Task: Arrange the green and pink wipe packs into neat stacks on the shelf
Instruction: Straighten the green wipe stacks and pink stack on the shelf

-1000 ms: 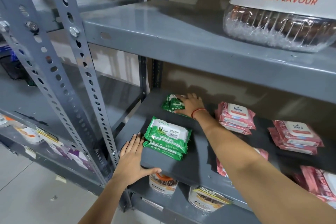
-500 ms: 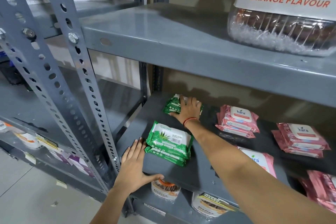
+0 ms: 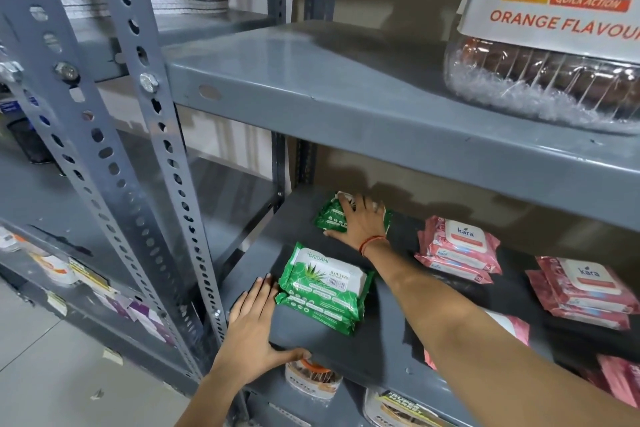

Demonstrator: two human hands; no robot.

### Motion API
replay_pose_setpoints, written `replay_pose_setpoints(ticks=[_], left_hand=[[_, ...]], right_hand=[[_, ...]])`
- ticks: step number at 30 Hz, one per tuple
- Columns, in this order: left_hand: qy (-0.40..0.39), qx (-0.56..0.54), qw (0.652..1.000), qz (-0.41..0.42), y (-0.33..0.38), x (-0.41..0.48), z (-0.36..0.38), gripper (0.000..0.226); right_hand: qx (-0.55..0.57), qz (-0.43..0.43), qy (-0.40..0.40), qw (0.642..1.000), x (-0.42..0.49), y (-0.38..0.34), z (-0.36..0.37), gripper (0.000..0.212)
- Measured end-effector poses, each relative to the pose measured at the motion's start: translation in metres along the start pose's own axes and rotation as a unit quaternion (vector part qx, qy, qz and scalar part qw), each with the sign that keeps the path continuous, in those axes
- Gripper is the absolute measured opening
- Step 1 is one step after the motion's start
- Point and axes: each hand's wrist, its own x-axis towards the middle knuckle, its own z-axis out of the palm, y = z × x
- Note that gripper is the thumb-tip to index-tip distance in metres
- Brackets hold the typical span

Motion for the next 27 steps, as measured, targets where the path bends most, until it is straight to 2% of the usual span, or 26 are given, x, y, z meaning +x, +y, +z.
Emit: replay_pose_setpoints(ticks=[8,15,17,20,22,27], left_hand=[[0.019,0.022,1.0,0.007,-0.001,-0.004,0.001,0.134],[0.017,0.026,0.999,0.007,0.0,-0.005,-0.003,0.136],[0.015,0.029,0.999,0.01,0.0,-0.005,-0.004,0.137],[0.024,0.021,0.999,0.01,0.002,-0.007,-0.003,0.135],[0.036,0.015,0.999,0.01,0.004,-0.01,-0.002,0.131],[0.045,0.014,0.999,0.006,0.004,-0.014,0.001,0.124]], right_hand=[[0.002,-0.015,-0.023,1.0,0.0,0.001,-0.006,0.099],[0.147,0.043,0.023,0.988,-0.051,-0.017,-0.046,0.088],[0.161,0.02,0.016,0.987,-0.078,-0.029,-0.061,0.087],[0.13,-0.055,0.1,0.985,-0.12,-0.052,-0.061,0.088],[0.095,-0.083,0.122,0.984,-0.14,-0.064,-0.049,0.083],[0.059,-0.072,0.03,0.995,-0.16,-0.071,-0.029,0.085]])
